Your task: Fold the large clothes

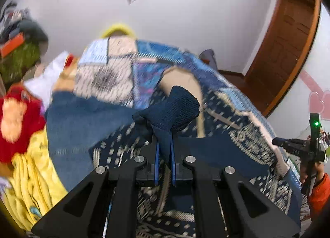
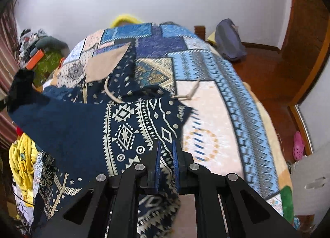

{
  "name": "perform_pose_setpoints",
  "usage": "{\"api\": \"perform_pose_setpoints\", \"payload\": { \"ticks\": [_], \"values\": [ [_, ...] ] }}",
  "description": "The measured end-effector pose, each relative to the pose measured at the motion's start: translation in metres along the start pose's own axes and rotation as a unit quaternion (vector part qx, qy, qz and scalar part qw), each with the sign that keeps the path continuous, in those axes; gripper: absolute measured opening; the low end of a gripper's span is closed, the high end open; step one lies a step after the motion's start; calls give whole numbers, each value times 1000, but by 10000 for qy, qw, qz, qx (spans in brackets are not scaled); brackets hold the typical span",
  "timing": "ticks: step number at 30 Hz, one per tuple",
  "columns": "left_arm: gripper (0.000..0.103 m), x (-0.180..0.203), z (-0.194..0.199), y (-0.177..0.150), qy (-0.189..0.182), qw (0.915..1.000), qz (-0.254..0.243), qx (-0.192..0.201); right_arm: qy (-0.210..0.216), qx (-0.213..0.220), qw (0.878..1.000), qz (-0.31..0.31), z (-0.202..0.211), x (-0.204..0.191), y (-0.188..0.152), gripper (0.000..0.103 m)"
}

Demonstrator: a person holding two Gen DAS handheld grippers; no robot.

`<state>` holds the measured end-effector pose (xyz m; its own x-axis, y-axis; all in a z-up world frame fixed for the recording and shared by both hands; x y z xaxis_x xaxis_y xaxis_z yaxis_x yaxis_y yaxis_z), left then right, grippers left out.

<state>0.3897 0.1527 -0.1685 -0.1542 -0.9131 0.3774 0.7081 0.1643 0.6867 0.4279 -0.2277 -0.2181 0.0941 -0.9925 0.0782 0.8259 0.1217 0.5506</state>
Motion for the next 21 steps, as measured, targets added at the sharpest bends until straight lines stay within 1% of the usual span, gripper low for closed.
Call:
{"api": "perform_pose_setpoints", "payload": {
  "ticks": [2,5,7,10,14,15,17,19,21],
  "values": [
    [8,-16,-6,-19,-86,9996,221,-166,5,-85,9999,96,-9,-11,-1,8],
    [8,-34,-16,-45,142,9983,357,-448,17,-69,9993,379,-16,-30,-5,8],
    [9,-50,-23,-63,226,9963,544,-618,-151,-56,9973,710,-22,-40,-9,8],
    [9,-68,-28,-81,210,9931,904,-721,-426,-50,9904,1317,-32,-53,-18,8],
    [10,-83,-27,-105,34,9879,1366,-736,-561,100,9843,1673,-34,-53,-23,8],
    [12,-86,-28,-110,61,9865,1450,-762,-639,119,9827,1735,-34,-52,-24,8],
    [15,-91,-30,-122,254,9841,1516,-888,-809,161,9806,1777,-33,-46,-26,8],
    [14,-97,-32,-133,504,9812,1552,-1031,-1168,211,9760,1827,-34,-35,-27,8],
    [15,-103,-32,-143,809,9787,1469,-1186,-1165,245,9773,1751,-34,-26,-29,16]
  ]
}}
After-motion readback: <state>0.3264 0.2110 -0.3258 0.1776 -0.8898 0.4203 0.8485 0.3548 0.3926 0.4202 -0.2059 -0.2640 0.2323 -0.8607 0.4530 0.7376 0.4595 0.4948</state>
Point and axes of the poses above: each gripper's, at about its wrist camera, not at the fingertips, and z roughly against the way its jaws point, x to its right, y to its top, the point moved 6 cm from there along -z, roughly the way its jaws point, and after that the axes turned 14 degrees about -y, right-handed, at the moved point
